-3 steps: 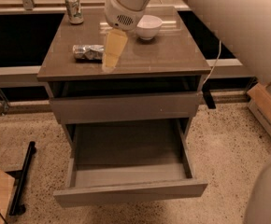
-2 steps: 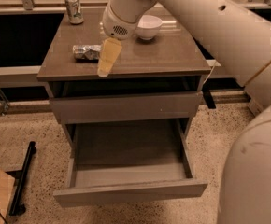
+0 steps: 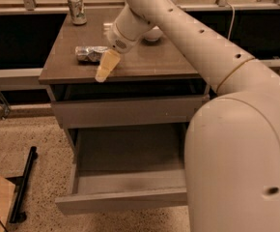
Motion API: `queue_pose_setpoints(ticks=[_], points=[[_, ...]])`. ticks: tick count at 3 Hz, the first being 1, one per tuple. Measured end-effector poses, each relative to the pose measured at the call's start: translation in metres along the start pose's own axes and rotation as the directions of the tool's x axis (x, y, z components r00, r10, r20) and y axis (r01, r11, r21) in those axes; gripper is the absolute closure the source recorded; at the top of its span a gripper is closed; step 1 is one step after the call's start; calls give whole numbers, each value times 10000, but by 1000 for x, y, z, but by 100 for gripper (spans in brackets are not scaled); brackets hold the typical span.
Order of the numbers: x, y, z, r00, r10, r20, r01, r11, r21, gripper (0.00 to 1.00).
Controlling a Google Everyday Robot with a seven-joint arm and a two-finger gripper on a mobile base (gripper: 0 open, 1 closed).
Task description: Place redbull can into middle drawer
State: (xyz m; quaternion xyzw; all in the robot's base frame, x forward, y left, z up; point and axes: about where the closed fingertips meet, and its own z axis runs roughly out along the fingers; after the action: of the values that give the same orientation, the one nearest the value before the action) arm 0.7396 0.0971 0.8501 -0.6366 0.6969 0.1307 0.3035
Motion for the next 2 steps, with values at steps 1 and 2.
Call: queue_pose_setpoints(ticks=[1, 2], points=[[-3, -18, 23, 9989, 262, 390, -256, 9995, -168, 0], [-10, -34, 32, 9971, 334, 678, -322, 9993, -183, 0]])
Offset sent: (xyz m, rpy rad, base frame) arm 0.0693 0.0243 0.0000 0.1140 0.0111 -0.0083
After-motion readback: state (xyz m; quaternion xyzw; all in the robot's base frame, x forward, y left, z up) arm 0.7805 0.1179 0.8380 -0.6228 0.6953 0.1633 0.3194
